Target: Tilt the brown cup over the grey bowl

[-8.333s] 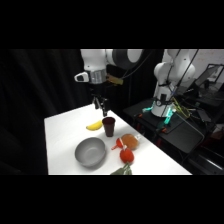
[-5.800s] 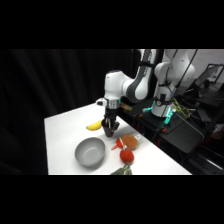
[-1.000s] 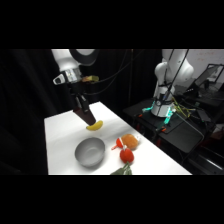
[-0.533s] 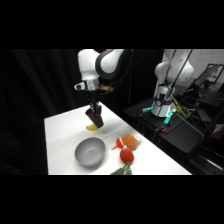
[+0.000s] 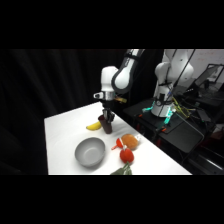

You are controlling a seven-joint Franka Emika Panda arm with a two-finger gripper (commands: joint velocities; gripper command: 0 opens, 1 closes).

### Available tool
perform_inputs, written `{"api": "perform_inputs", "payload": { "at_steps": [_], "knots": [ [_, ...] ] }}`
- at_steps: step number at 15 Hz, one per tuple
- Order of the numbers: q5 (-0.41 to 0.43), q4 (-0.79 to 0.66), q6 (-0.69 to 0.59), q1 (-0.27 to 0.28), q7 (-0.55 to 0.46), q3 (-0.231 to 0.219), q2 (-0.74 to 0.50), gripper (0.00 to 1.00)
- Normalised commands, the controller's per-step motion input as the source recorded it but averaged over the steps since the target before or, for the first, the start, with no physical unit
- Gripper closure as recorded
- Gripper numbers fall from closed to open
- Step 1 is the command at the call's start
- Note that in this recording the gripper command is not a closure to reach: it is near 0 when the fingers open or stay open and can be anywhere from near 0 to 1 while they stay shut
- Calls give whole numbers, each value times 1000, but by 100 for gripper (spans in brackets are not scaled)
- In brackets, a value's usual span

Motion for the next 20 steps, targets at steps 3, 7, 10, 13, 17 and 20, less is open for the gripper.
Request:
{"api": "perform_inputs", "payload": {
  "at_steps": [3,7,10,13,17,20],
  "knots": [
    [242,-74,126,-62,-330,93,-121,0],
    [-2,-109,153,11,-104,15,-116,0],
    [-201,-193,76,56,90,-57,-252,0],
    [-405,-298,12,110,316,-126,-479,0],
    [-744,-401,-188,161,678,-182,-847,0],
    [-615,-274,-475,129,605,-125,-982,0]
  ]
}}
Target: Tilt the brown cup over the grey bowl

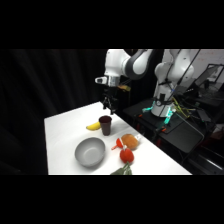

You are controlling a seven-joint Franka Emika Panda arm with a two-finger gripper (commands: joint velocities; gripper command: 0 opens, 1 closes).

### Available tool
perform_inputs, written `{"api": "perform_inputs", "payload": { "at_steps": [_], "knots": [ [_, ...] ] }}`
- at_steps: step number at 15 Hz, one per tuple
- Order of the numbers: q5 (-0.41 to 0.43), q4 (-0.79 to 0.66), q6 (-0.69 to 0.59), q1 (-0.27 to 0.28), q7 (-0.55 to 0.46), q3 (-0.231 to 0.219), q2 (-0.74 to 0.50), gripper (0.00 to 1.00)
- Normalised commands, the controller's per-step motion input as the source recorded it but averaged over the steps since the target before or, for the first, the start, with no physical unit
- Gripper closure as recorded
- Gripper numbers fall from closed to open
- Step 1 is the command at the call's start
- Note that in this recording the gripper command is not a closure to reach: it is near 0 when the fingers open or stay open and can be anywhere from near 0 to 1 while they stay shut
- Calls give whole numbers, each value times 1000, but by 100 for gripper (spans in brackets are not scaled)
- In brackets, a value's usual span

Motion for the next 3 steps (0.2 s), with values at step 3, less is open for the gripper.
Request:
{"api": "perform_inputs", "payload": {
  "at_steps": [3],
  "knots": [
    [-330,-87,-577,125,393,-84,-863,0]
  ]
}}
